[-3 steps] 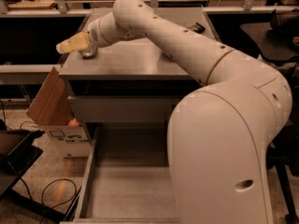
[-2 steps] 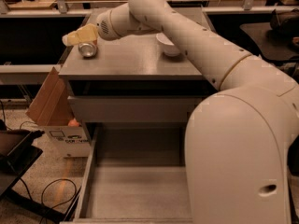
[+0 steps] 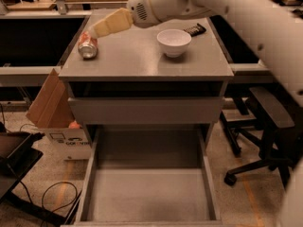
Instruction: Pick coke can from middle drawer and place on counter
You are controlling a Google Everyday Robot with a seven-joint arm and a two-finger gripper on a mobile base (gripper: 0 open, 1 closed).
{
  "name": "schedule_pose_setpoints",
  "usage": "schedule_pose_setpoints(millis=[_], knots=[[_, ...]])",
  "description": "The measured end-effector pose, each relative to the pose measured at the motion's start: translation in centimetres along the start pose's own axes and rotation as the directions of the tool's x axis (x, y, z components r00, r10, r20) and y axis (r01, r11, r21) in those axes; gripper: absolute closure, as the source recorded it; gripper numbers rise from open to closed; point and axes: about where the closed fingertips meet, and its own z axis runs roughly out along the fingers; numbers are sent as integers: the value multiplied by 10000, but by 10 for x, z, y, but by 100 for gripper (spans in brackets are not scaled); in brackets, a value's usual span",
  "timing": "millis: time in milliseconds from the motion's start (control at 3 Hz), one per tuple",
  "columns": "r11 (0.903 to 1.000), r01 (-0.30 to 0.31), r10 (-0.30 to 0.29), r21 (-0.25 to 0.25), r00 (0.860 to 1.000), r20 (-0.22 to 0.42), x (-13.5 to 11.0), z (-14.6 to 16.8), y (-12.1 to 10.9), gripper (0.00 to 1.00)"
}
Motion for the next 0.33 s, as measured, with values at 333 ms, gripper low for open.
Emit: schedule_pose_setpoints(millis=[333], knots=[[9989,207,-218,411,9994,281,16,-60,35,0]])
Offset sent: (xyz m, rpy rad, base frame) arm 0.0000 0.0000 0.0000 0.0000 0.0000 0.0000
